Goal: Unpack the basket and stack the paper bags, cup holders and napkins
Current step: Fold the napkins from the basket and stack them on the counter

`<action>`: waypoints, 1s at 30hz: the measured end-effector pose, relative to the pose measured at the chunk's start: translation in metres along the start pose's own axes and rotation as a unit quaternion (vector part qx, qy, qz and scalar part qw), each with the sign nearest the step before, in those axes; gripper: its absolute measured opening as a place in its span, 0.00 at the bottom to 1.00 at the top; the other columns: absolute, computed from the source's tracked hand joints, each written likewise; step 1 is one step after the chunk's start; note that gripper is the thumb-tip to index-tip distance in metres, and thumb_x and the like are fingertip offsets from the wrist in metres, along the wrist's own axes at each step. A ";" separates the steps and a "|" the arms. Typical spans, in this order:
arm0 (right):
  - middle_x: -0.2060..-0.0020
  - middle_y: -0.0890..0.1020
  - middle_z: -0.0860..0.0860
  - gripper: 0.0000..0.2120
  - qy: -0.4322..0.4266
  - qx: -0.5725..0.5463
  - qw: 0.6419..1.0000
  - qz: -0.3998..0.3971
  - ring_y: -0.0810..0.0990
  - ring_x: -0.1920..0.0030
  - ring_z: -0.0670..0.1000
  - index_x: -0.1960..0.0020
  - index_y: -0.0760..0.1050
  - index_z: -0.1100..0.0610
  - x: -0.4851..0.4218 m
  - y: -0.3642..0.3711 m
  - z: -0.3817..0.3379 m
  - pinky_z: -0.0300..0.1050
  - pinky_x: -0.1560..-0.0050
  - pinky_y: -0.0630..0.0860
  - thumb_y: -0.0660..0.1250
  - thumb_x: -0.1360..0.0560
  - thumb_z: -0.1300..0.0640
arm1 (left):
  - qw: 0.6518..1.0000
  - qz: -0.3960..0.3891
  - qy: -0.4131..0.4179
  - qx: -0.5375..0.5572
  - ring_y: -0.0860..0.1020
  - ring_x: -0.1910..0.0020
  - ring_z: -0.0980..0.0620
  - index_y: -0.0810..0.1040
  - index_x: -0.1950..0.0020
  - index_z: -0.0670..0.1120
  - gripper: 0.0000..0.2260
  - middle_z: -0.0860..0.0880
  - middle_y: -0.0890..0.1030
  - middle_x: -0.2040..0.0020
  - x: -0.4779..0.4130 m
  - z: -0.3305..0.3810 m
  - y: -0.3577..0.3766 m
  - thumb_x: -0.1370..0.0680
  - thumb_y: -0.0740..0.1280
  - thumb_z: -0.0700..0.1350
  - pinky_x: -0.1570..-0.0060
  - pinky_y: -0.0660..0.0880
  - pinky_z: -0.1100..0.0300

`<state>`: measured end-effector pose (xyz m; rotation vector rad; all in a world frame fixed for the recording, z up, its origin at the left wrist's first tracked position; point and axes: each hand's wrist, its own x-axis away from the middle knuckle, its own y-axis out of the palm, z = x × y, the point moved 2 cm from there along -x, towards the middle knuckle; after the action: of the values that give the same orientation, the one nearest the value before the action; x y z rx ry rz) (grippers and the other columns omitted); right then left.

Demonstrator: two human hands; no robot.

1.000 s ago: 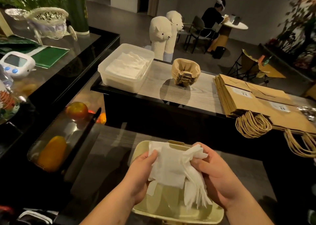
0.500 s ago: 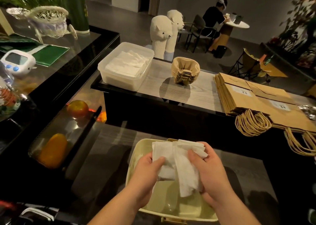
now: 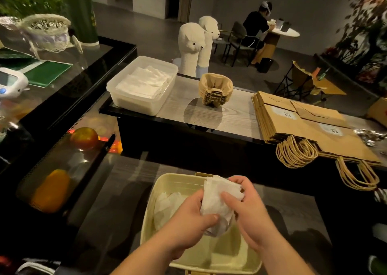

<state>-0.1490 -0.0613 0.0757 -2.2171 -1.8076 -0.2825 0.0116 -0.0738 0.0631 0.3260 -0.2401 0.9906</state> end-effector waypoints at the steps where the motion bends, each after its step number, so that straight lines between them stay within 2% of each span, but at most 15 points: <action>1: 0.46 0.85 0.53 0.19 -0.014 0.049 0.998 -0.039 0.85 0.47 0.54 0.40 0.75 0.48 -0.003 -0.012 -0.007 0.56 0.47 0.84 0.74 0.25 0.65 | 0.999 -0.003 0.006 -0.044 0.83 0.42 0.53 0.75 0.31 0.56 0.24 0.53 0.85 0.42 -0.003 0.003 0.000 0.23 0.66 0.33 0.39 0.80 0.50; 4: 0.48 0.85 0.47 0.22 -0.069 0.206 0.966 -0.140 0.85 0.47 0.49 0.39 0.77 0.47 -0.010 -0.032 -0.036 0.50 0.47 0.83 0.76 0.28 0.65 | 0.983 -0.014 0.025 -0.179 0.81 0.45 0.57 0.73 0.34 0.61 0.25 0.57 0.83 0.44 -0.017 0.017 0.000 0.25 0.65 0.37 0.42 0.81 0.51; 7: 0.52 0.85 0.44 0.17 -0.148 0.285 0.939 -0.121 0.84 0.49 0.45 0.44 0.81 0.47 -0.026 -0.039 -0.062 0.41 0.48 0.82 0.74 0.27 0.66 | 0.957 0.008 0.064 -0.284 0.81 0.51 0.58 0.72 0.40 0.58 0.16 0.56 0.82 0.49 -0.036 0.043 -0.004 0.23 0.66 0.41 0.49 0.80 0.53; 9: 0.56 0.86 0.47 0.15 -0.174 0.244 0.951 -0.079 0.84 0.53 0.46 0.49 0.83 0.49 -0.042 -0.044 -0.076 0.40 0.51 0.81 0.73 0.27 0.68 | 0.945 0.066 0.104 -0.302 0.80 0.55 0.60 0.75 0.46 0.58 0.12 0.57 0.82 0.53 -0.050 0.064 -0.010 0.24 0.69 0.41 0.53 0.80 0.54; 11: 0.59 0.85 0.49 0.15 -0.168 0.161 0.972 -0.034 0.83 0.56 0.47 0.53 0.82 0.51 -0.062 -0.049 -0.085 0.41 0.54 0.80 0.73 0.28 0.71 | 0.939 0.134 0.136 -0.287 0.80 0.61 0.58 0.78 0.52 0.56 0.09 0.55 0.82 0.59 -0.067 0.082 -0.019 0.25 0.72 0.42 0.57 0.78 0.54; 13: 0.62 0.82 0.49 0.13 -0.169 0.120 0.978 -0.005 0.80 0.60 0.45 0.55 0.79 0.54 -0.085 -0.052 -0.092 0.39 0.58 0.77 0.72 0.28 0.72 | 0.934 0.172 0.158 -0.270 0.80 0.63 0.56 0.79 0.55 0.55 0.08 0.53 0.83 0.61 -0.084 0.100 -0.028 0.25 0.75 0.44 0.60 0.77 0.55; 16: 0.64 0.80 0.45 0.13 -0.199 0.105 0.974 0.038 0.77 0.61 0.44 0.55 0.77 0.54 -0.117 -0.048 -0.100 0.36 0.59 0.74 0.70 0.28 0.72 | 0.924 0.175 0.191 -0.281 0.81 0.56 0.59 0.80 0.53 0.58 0.08 0.58 0.84 0.57 -0.113 0.122 -0.041 0.24 0.74 0.45 0.56 0.78 0.58; 19: 0.60 0.82 0.45 0.13 -0.211 0.095 0.971 0.068 0.79 0.58 0.44 0.52 0.77 0.52 -0.148 -0.042 -0.107 0.36 0.56 0.76 0.69 0.26 0.70 | 0.914 0.176 0.188 -0.313 0.79 0.52 0.64 0.78 0.51 0.60 0.07 0.61 0.83 0.55 -0.141 0.136 -0.054 0.21 0.72 0.47 0.53 0.77 0.61; 22: 0.58 0.82 0.48 0.11 -0.209 0.094 0.970 0.086 0.80 0.55 0.48 0.51 0.78 0.51 -0.177 -0.037 -0.110 0.44 0.52 0.79 0.69 0.25 0.68 | 0.902 0.197 0.179 -0.340 0.79 0.53 0.61 0.77 0.49 0.62 0.09 0.59 0.83 0.54 -0.164 0.145 -0.067 0.21 0.72 0.47 0.52 0.78 0.58; 24: 0.58 0.82 0.48 0.11 -0.201 0.091 0.971 0.087 0.81 0.55 0.48 0.51 0.78 0.51 -0.193 -0.031 -0.110 0.47 0.51 0.81 0.69 0.24 0.67 | 0.895 0.202 0.179 -0.356 0.78 0.53 0.62 0.75 0.49 0.64 0.11 0.60 0.82 0.54 -0.173 0.150 -0.072 0.21 0.71 0.47 0.55 0.76 0.62; 26: 0.58 0.82 0.46 0.11 -0.192 0.089 0.974 0.078 0.81 0.54 0.47 0.51 0.77 0.50 -0.203 -0.026 -0.108 0.46 0.52 0.81 0.69 0.24 0.66 | 0.905 0.189 0.181 -0.337 0.78 0.51 0.64 0.74 0.46 0.64 0.14 0.60 0.82 0.51 -0.180 0.151 -0.074 0.21 0.71 0.44 0.57 0.74 0.68; 28: 0.58 0.81 0.44 0.11 -0.189 0.077 0.977 0.066 0.80 0.55 0.47 0.51 0.76 0.49 -0.206 -0.022 -0.108 0.43 0.54 0.80 0.69 0.23 0.66 | 0.924 0.171 0.179 -0.293 0.77 0.47 0.66 0.72 0.42 0.64 0.20 0.61 0.81 0.47 -0.184 0.147 -0.071 0.23 0.72 0.40 0.54 0.74 0.72; 30: 0.56 0.81 0.45 0.12 -0.181 0.047 0.981 0.055 0.81 0.54 0.47 0.49 0.75 0.49 -0.206 -0.021 -0.109 0.42 0.56 0.81 0.69 0.23 0.66 | 0.932 0.179 0.184 -0.255 0.77 0.45 0.65 0.70 0.39 0.64 0.26 0.61 0.79 0.44 -0.190 0.142 -0.065 0.26 0.71 0.36 0.50 0.75 0.71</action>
<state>-0.2097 -0.2837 0.1157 -2.4089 -1.8118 0.2406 -0.0405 -0.3075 0.1195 -0.3943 -0.2089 1.2839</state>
